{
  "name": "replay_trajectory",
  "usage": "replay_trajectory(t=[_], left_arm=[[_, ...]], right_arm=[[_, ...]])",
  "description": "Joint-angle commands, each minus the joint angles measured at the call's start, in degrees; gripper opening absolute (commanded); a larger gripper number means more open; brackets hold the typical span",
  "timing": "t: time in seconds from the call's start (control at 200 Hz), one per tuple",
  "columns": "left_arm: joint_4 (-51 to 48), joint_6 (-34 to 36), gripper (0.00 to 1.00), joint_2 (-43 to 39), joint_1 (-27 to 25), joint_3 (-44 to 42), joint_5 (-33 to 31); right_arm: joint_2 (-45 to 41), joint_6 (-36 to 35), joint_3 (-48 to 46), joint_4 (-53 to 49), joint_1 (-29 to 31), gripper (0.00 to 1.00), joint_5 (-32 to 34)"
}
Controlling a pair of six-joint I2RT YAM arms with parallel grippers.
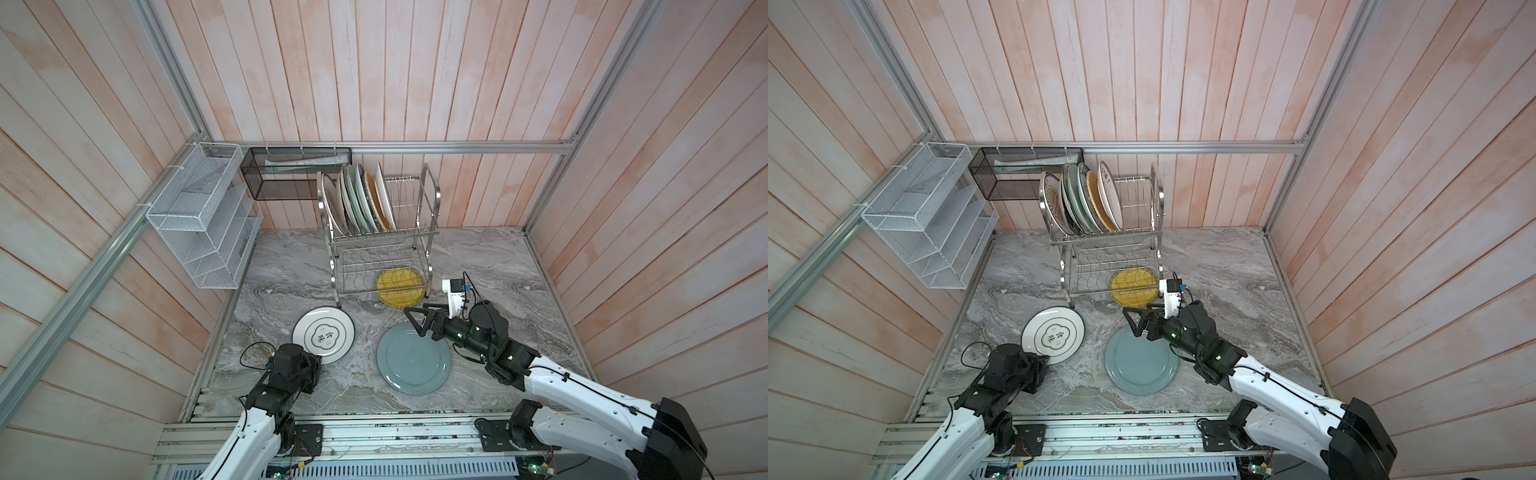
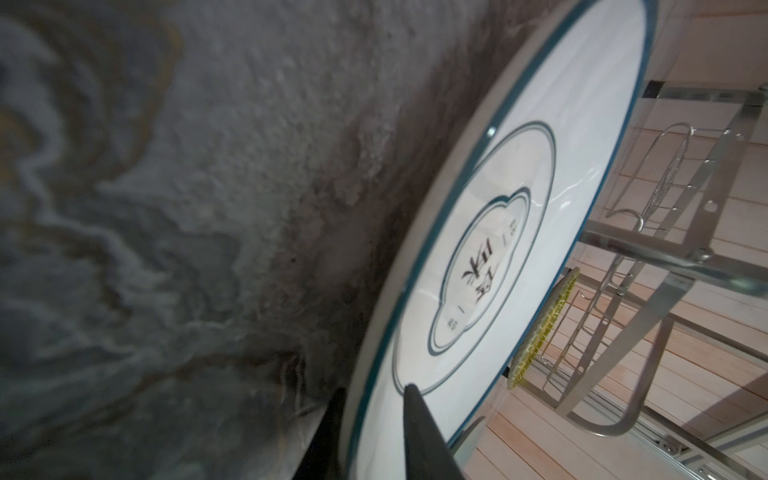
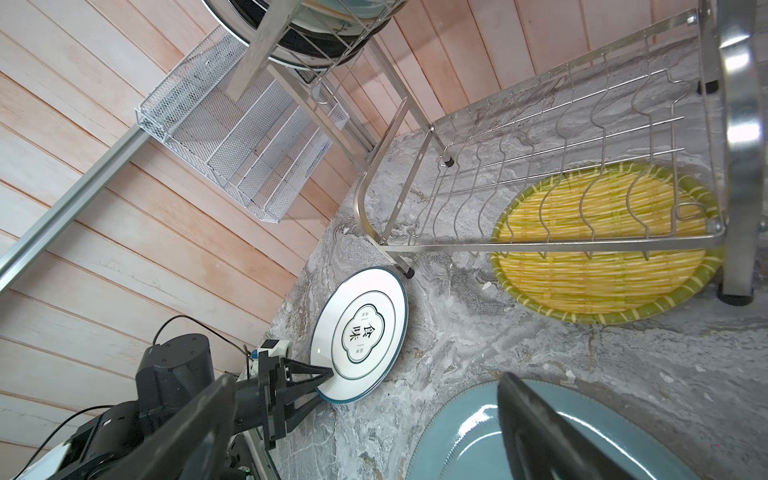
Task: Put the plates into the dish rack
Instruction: 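Lower the left gripper to the white teal-rimmed plate rim while the right gripper hovers, then close the left gripper on the plate rim and tilt it up toward the right gripper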
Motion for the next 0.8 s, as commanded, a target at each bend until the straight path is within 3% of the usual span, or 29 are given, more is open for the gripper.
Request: replay_trajectory(t=[0.0, 0.12, 0.2, 0.575, 0.795], left_arm=[[-6.84, -0.98, 0.15, -0.05, 0.01, -4.48, -0.96], [-8.23, -0.17, 0.09, -0.32, -0.06, -3.67, -1.32], [-9.61, 0.72, 0.0, -1.2, -0.08, -2.89, -1.17], [-33.99, 4.17, 0.0, -17.0, -0.13, 9.45, -5.29], [-38.64, 10.27, 0.0, -13.83, -0.12, 21.32, -6.84]], right_arm=[[-1.34, 0.2, -0.56, -0.36, -0.37, 0.98, 1.35], [-1.68, -0.31, -0.36, -0.84, -0.4, 0.98, 1.5], [-1.77, -0.88, -0.28, -1.39, -0.36, 0.98, 1.82], [-3.04, -7.26, 1.45, -4.93, -0.36, 0.98, 4.48], [-3.93, -15.79, -1.52, 2.69, -0.19, 0.98, 4.95]])
